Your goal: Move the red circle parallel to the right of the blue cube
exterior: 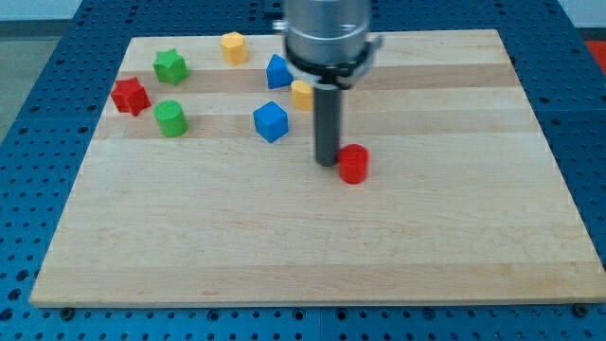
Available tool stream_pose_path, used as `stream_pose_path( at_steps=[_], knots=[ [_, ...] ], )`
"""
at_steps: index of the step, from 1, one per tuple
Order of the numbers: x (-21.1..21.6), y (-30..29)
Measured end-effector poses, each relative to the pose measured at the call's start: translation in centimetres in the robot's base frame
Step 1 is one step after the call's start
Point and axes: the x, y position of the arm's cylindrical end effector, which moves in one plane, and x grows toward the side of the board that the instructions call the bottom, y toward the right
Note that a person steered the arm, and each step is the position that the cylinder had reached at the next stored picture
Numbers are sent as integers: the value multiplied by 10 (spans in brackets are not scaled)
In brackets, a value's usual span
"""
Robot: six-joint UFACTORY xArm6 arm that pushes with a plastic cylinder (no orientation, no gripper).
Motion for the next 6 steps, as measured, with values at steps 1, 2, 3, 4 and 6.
stream_pose_path(
  at_steps=[1,2,3,4,6],
  knots=[
    [0,0],
    [20,-26],
    [83,-17],
    [69,4],
    [24,49]
  ],
)
